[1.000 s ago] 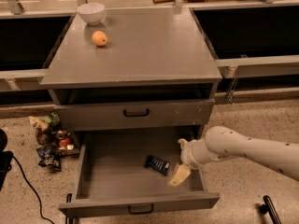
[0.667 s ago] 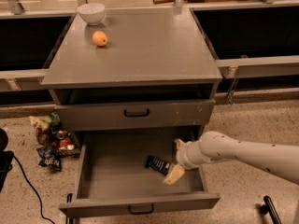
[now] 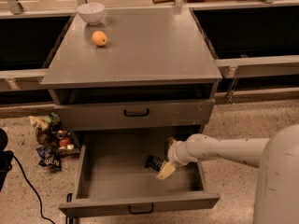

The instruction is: Pick rxbar blueberry from middle drawer and place on counter

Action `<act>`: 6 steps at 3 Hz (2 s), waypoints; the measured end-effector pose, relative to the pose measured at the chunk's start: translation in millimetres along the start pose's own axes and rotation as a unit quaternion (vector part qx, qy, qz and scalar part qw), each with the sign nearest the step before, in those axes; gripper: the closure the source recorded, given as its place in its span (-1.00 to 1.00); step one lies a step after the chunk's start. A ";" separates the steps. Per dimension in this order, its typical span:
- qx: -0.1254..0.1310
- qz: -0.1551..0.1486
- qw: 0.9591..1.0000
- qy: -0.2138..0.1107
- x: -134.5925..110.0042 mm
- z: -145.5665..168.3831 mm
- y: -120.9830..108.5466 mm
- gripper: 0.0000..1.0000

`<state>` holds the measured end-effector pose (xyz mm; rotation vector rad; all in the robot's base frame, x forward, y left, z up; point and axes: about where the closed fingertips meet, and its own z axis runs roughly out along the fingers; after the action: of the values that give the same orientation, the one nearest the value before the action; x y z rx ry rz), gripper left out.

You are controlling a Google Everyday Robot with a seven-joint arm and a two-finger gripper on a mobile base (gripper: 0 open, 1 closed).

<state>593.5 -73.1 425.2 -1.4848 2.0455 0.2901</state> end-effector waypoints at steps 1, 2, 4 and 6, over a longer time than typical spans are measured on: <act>0.006 0.010 1.000 -0.003 10.5 25.2 1.3 -1.00; 0.009 0.021 1.000 -0.003 19.8 43.7 2.3 -1.00; 0.004 0.032 0.999 0.008 28.7 72.5 10.4 -0.61; 0.003 0.033 0.999 0.012 25.8 69.6 10.8 0.32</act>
Offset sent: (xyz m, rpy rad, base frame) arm 0.0140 0.0057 -0.0680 0.0234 0.0058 -0.0698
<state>601.3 -55.2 352.7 -1.4261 2.1167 0.2938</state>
